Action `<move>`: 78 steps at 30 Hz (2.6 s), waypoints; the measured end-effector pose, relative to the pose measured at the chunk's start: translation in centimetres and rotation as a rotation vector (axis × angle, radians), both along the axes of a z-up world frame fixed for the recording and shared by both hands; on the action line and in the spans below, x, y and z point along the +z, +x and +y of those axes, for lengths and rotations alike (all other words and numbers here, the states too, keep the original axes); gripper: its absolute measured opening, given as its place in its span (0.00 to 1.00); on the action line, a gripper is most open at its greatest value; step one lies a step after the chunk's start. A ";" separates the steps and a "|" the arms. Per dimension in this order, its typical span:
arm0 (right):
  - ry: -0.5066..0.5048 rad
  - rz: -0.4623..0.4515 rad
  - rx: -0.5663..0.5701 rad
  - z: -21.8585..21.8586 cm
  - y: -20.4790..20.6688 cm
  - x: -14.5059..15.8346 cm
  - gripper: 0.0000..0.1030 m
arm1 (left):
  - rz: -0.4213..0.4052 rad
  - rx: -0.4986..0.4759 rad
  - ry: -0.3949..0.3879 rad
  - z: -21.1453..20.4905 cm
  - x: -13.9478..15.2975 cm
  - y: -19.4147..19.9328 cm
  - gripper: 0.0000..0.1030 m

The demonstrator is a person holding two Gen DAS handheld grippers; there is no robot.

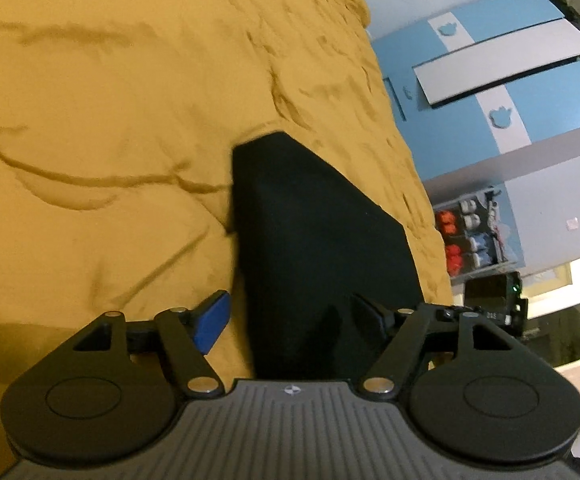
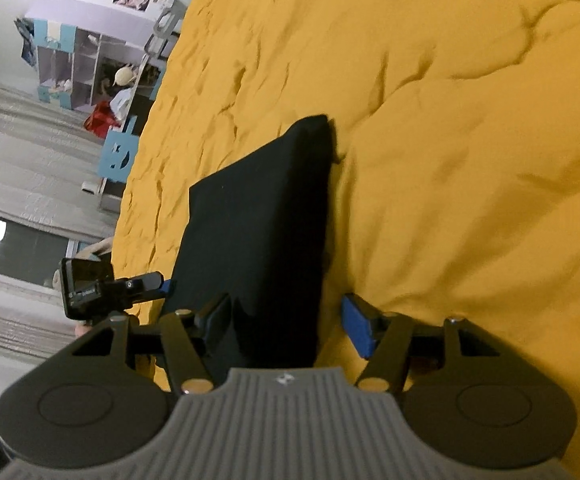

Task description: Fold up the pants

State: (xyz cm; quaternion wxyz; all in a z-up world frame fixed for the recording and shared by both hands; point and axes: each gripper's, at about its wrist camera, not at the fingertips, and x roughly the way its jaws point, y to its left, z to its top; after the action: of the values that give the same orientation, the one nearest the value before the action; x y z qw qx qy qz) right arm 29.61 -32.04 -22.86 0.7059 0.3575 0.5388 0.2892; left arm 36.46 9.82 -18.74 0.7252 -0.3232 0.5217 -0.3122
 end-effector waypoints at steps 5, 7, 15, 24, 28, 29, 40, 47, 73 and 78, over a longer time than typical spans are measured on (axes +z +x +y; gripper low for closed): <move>0.045 -0.005 0.039 2.1 1.2 -0.8 0.57 | -0.007 -0.032 -0.032 -1.0 -0.6 0.3 0.80; 0.055 -0.006 0.048 2.8 1.7 -1.1 0.57 | -0.004 -0.035 -0.057 -1.1 -0.7 0.4 0.81; 0.107 -0.017 0.058 4.4 2.6 -1.7 0.57 | -0.011 -0.042 -0.088 -2.3 -1.3 0.8 0.88; 0.099 -0.049 0.064 6.0 2.6 -1.5 0.44 | -0.039 -0.047 -0.020 -3.5 -0.3 0.1 0.85; 0.102 -0.056 0.048 6.2 2.3 -1.2 0.31 | -0.044 -0.024 0.032 -3.5 0.2 -0.3 0.59; 0.102 -0.059 0.045 6.1 2.3 -1.0 0.28 | -0.045 -0.019 0.039 -3.4 0.3 -0.4 0.53; 0.078 -0.169 0.046 6.1 0.6 4.7 0.19 | -0.174 -0.016 0.135 -4.7 6.8 -2.8 0.31; 0.070 -0.255 0.042 5.0 -2.4 10.2 0.19 | -0.253 -0.045 0.133 -6.0 11.3 -5.3 0.30; 0.003 -0.295 -0.186 -12.1 -20.4 16.4 0.19 | -0.268 -0.265 0.060 -22.8 14.3 -9.5 0.30; -0.026 -0.339 -0.227 -16.6 -20.4 20.2 0.19 | -0.313 -0.303 0.035 -27.1 17.3 -7.4 0.30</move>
State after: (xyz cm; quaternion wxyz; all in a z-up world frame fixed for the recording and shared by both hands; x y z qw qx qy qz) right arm 9.24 -48.67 -2.69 0.8190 0.3528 0.3724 0.2568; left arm 29.09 -17.28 -1.43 0.7477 -0.1760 0.4508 -0.4546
